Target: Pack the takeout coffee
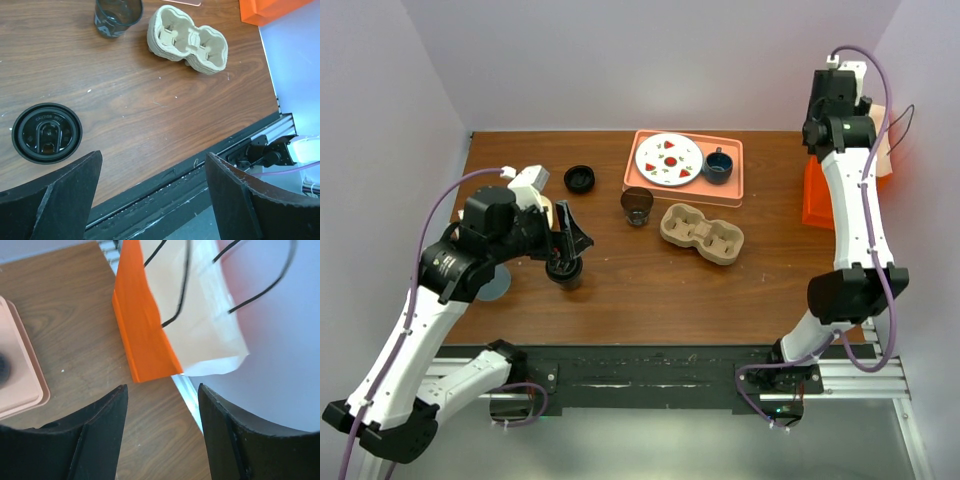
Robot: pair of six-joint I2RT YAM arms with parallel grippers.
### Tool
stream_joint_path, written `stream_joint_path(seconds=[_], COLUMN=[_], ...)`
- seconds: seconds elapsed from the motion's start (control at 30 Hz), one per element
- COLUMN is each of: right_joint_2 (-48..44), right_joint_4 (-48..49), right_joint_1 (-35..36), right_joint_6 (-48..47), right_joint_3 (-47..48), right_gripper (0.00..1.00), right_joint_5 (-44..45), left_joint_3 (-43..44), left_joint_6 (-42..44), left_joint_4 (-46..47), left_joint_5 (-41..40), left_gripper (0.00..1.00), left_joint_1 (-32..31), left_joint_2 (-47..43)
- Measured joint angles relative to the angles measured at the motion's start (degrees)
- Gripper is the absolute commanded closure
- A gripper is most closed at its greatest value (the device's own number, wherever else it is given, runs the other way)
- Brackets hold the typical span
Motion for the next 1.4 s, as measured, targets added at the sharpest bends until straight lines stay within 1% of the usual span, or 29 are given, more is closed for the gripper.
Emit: stream_joint_path(seconds=[0.13,0.23,0.37,0.5,0.63,0.77,0.9,1.1,1.2,1.23,1.4], right_joint_2=[-3.0,-3.2,-0.8,3.4,7.8,10.9,13.0,13.7,13.7,13.7,13.7], right_joint_4=[2.8,5.2,7.2,7.8,8.2,9.0,10.0,11.3,12.2,12.5,13.2], right_joint_1=[0.0,-0.2,-1.9,-3.0,-3.1,-3.3,-3.8,-4.5,-4.5,-4.5,-4.7], right_joint_6=[-3.0,-5.3,-7.3,-7.5,-7.3,-7.3,-7.3,-7.4,-7.5,-7.6,-8.7], right_joint_3=[0.0,0.0,-0.2,-0.7,-0.8,-1.0,-1.0,-1.0,-1.0,-1.0,-1.0], right_gripper=[0.32,0.3,0.27,0.27,0.29,0.34,0.34,0.34,0.38,0.41,0.42], right_joint_5=[1.8,4.4,5.1,4.2,1.7,-1.1,-1.8,-2.6,-2.7,-2.7,-2.8], left_joint_3=[0.0,0.0,0.5,2.0,3.1,3.3,3.3,3.2,3.2,3.2,3.1], left_joint_6=[-0.1,-0.2,-0.6,-1.0,-1.0,-1.0,-1.0,-1.0,-1.0,-1.0,-1.0], left_joint_4=[0.0,0.0,0.0,0.0,0.0,-0.1,0.0,0.0,0.0,0.0,0.5], left_joint_5=[0.3,0.3,0.4,0.4,0.4,0.4,0.4,0.4,0.4,0.4,0.5], left_gripper=[0.12,0.13,0.14,0.16,0.17,0.18,0.19,0.2,0.2,0.2,0.21], left_joint_1=[0.0,0.0,0.0,0.0,0.0,0.0,0.0,0.0,0.0,0.0,0.0], left_joint_2=[0.3,0.7,1.8,3.4,4.7,5.6,6.4,6.8,6.8,6.9,7.8])
